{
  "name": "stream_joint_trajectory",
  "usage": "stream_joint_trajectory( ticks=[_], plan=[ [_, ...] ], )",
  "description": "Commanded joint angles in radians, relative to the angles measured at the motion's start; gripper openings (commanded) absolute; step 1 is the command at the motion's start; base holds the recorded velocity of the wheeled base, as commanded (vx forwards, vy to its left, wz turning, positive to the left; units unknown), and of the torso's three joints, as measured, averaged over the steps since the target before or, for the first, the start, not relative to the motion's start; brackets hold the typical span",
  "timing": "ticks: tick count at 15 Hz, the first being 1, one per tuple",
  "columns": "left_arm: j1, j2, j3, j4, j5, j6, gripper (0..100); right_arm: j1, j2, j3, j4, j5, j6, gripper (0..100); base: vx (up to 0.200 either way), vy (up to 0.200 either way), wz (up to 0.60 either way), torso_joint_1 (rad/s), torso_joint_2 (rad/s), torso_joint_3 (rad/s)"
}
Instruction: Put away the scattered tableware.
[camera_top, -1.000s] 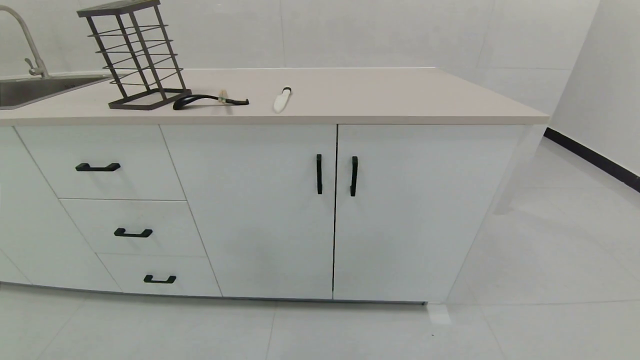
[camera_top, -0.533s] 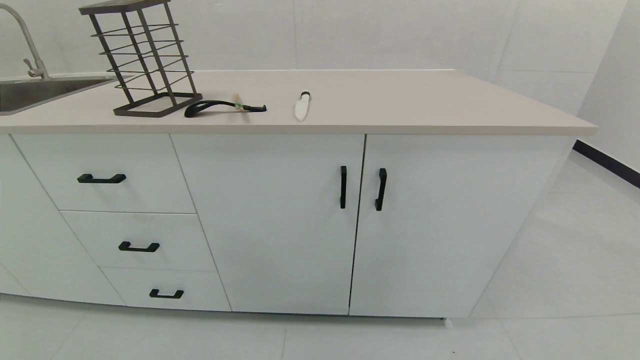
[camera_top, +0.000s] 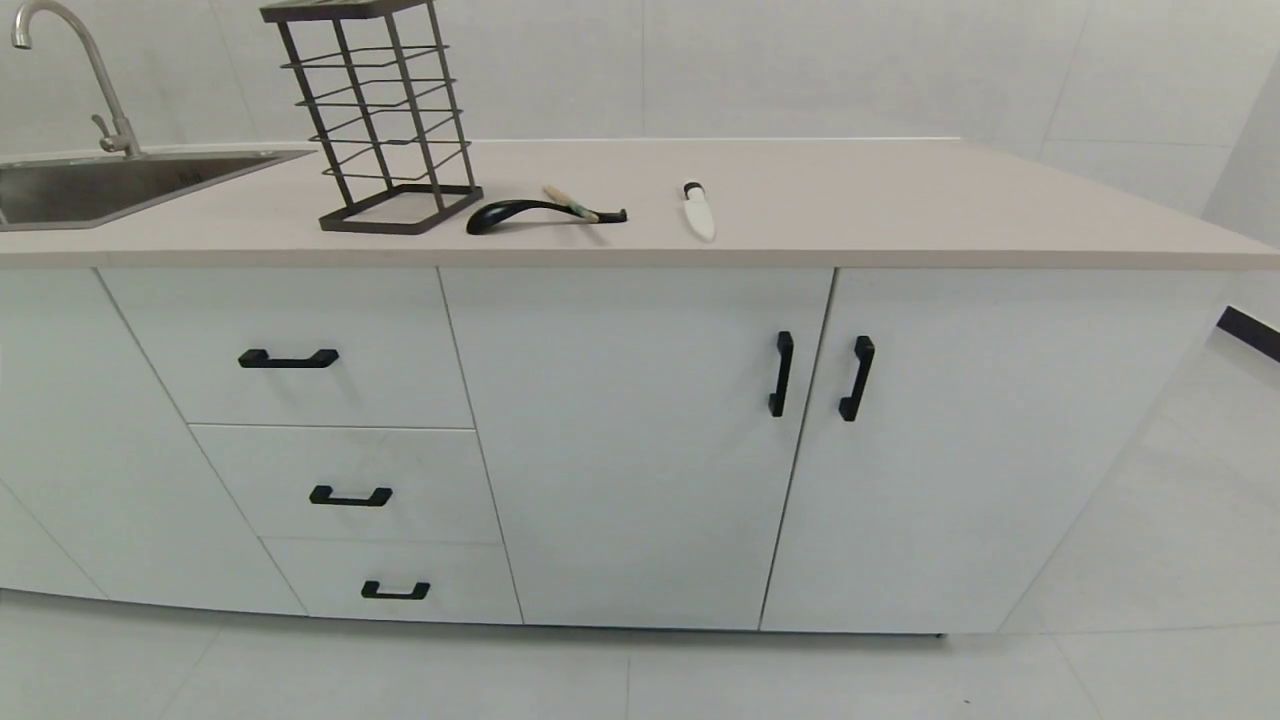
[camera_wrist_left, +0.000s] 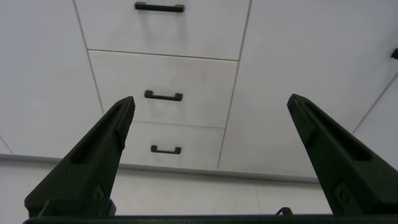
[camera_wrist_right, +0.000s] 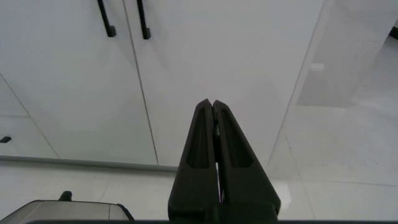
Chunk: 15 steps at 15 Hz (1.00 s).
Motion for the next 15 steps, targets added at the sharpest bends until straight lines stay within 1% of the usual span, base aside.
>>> stream_joint_trajectory(
  ticks=[1,3,4,7,12,15],
  plan=[
    [0.0,0.0,0.0,0.0,0.001,0.0,100,0.0,0.0,0.0,-0.001,0.0,0.0,0,0.0,0.2,0.0,0.007,0.0,0.002],
    [0.0,0.0,0.0,-0.001,-0.001,-0.002,100,0.0,0.002,0.0,0.0,0.0,0.0,0,0.0,0.2,0.0,0.007,0.0,0.005],
    [0.0,0.0,0.0,-0.001,0.001,-0.002,100,0.0,0.002,0.0,-0.001,0.0,0.0,0,0.2,0.0,0.0,-0.002,0.0,-0.002],
    [0.0,0.0,0.0,-0.001,0.001,-0.006,100,0.0,0.002,0.0,0.0,0.0,0.0,0,0.0,0.0,0.0,0.0,0.0,0.0],
    [0.0,0.0,0.0,-0.001,-0.001,-0.006,100,-0.001,0.002,0.0,0.0,0.0,0.0,0,0.0,0.0,0.6,0.003,0.0,0.002],
    [0.0,0.0,0.0,-0.001,-0.001,-0.005,100,0.0,0.002,0.0,0.0,0.0,0.0,0,0.0,0.0,0.0,0.0,0.0,0.0]
  ],
)
